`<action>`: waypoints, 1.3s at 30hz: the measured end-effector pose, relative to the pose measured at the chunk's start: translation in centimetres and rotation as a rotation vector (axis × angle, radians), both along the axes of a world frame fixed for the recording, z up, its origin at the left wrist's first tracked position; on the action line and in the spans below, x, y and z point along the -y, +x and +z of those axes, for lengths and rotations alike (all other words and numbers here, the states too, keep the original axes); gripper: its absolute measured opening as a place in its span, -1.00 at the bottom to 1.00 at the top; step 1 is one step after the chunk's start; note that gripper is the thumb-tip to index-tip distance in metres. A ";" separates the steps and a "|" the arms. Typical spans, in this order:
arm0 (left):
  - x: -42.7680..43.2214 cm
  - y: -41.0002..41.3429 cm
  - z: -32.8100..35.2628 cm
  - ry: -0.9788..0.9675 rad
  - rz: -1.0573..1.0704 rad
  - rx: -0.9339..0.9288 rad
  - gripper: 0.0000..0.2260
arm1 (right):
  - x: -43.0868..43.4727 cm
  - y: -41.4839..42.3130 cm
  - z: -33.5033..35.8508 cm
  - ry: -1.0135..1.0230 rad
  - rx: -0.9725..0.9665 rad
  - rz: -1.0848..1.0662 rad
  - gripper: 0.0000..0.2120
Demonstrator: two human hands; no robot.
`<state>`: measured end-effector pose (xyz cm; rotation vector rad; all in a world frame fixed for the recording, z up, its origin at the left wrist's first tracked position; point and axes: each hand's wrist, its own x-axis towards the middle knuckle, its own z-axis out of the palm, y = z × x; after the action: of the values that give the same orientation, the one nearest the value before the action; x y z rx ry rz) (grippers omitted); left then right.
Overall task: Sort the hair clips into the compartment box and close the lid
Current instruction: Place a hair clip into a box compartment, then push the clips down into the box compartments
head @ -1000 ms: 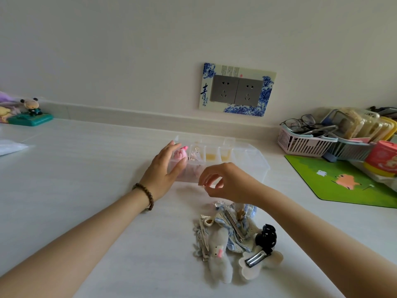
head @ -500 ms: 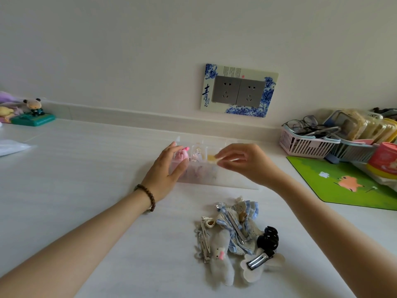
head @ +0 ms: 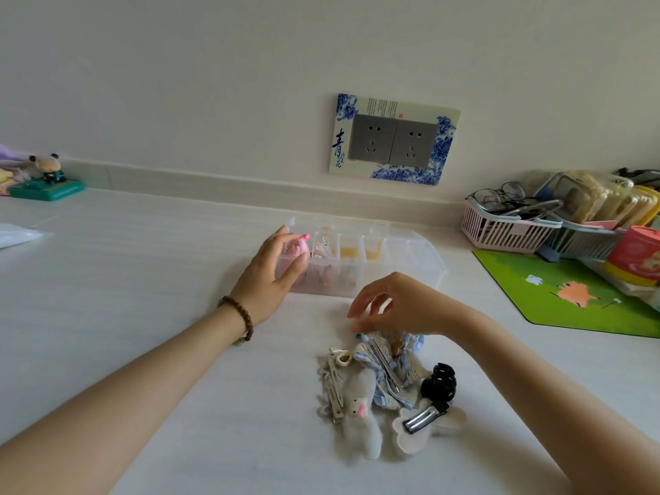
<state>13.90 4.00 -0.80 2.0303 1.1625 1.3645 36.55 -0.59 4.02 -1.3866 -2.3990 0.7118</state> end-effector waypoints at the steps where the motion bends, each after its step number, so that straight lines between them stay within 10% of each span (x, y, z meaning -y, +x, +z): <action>1: 0.0 0.0 0.0 0.001 0.000 0.004 -0.71 | -0.1 0.0 -0.1 -0.014 -0.018 -0.012 -0.79; 22: 0.3 -0.1 0.2 0.024 -0.037 0.032 -0.75 | -2.1 -1.4 4.1 0.098 -0.708 -0.157 -0.82; 39: -0.2 -0.1 -0.2 0.048 -0.042 0.028 -0.80 | 1.4 3.4 1.3 0.089 -0.069 -0.264 -0.88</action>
<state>13.83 4.23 -1.05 2.0505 1.0786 1.4083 39.99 -2.02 5.28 -1.5742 -2.1139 0.5670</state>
